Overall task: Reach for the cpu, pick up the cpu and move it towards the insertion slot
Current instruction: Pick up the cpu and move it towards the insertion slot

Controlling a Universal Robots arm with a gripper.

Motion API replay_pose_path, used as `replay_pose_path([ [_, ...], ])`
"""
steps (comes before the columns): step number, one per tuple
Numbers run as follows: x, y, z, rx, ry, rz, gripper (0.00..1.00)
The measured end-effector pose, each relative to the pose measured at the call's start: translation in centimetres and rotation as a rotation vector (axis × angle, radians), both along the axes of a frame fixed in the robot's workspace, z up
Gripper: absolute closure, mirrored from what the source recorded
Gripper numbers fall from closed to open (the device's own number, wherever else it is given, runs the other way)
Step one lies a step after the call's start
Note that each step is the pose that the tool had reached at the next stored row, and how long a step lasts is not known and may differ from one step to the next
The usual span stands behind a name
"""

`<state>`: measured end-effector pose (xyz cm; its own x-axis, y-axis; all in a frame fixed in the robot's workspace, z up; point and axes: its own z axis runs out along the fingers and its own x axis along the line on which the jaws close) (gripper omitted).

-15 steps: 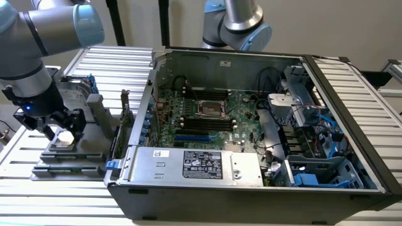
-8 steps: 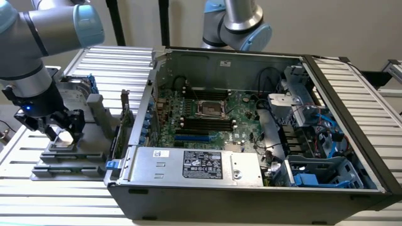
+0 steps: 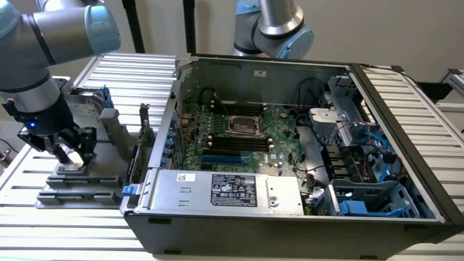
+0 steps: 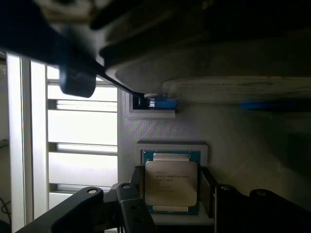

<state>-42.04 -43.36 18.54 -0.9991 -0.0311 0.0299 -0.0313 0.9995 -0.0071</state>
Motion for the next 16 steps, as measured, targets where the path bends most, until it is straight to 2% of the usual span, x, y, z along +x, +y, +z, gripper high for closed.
replay_pose_path([
  [11, 0.00, 0.01, 0.02, 0.0004, -0.0006, 0.000, 0.45],
  [16, 0.00, 0.00, 0.56, 0.0001, -0.0001, 0.000, 0.45],
])
